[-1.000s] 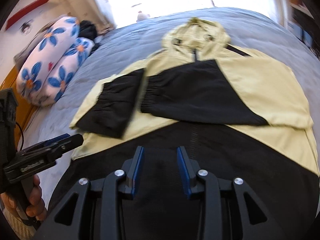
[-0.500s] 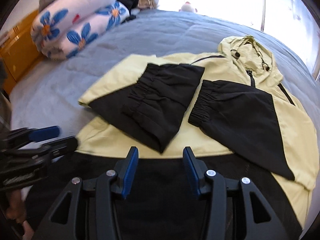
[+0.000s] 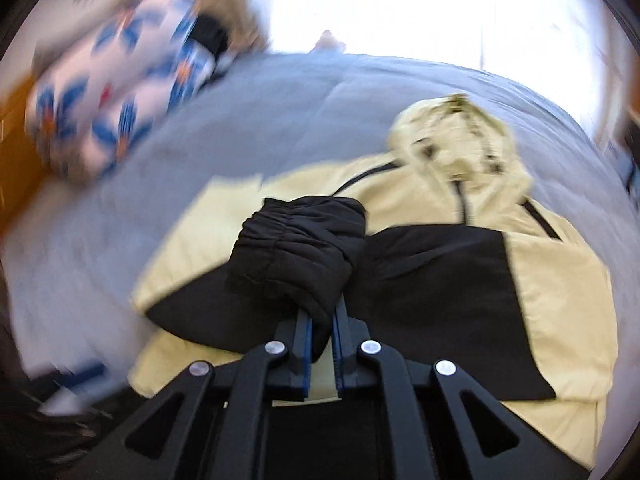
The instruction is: Fold large clothes
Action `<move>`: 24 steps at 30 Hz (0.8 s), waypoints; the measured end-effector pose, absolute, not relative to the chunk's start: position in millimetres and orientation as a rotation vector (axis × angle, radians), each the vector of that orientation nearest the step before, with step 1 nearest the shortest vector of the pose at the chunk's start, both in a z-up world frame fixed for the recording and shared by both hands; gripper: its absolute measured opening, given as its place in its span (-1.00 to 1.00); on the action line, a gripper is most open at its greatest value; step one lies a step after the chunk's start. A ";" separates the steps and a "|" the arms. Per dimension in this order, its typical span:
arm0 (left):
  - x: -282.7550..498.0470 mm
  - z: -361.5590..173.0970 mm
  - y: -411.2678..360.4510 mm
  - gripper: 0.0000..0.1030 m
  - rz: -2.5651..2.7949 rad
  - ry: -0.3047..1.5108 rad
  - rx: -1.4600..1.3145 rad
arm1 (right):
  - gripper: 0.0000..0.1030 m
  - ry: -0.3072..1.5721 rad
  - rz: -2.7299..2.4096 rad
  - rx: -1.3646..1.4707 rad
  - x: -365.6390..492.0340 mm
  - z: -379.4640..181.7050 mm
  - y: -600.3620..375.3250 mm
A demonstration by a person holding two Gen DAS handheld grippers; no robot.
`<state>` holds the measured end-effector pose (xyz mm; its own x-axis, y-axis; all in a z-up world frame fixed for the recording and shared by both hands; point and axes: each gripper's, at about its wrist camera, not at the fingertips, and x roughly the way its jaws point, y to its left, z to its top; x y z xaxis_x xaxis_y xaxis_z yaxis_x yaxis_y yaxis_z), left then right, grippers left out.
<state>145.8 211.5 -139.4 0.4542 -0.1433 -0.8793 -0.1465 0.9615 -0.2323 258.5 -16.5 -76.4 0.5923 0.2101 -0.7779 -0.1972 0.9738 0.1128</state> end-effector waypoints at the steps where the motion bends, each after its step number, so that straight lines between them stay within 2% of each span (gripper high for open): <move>1: 145.6 -138.5 210.1 0.15 -0.002 1.101 -0.293 | -0.86 0.894 0.216 0.059 255.9 -68.0 -33.2; 5: 143.9 -137.6 204.9 0.15 -0.022 1.096 -0.286 | -0.85 0.916 0.135 0.162 239.1 -62.0 -90.0; 9: 144.8 -140.5 199.3 0.15 -0.037 1.109 -0.272 | -0.75 1.104 0.075 0.218 217.2 -101.5 -136.1; 12: 145.6 -140.7 193.6 0.15 -0.046 1.114 -0.266 | -0.57 1.197 0.057 0.252 201.4 -127.7 -156.2; 14: 146.6 -140.2 189.9 0.15 -0.050 1.114 -0.254 | -0.44 1.203 0.043 0.256 194.7 -130.8 -165.1; 20: 149.8 -138.6 182.8 0.15 -0.061 1.116 -0.238 | -0.31 1.128 0.032 0.338 200.0 -116.4 -192.5; 24: 153.2 -138.3 179.2 0.15 -0.066 1.117 -0.223 | -0.30 1.107 0.020 0.362 215.7 -116.0 -211.2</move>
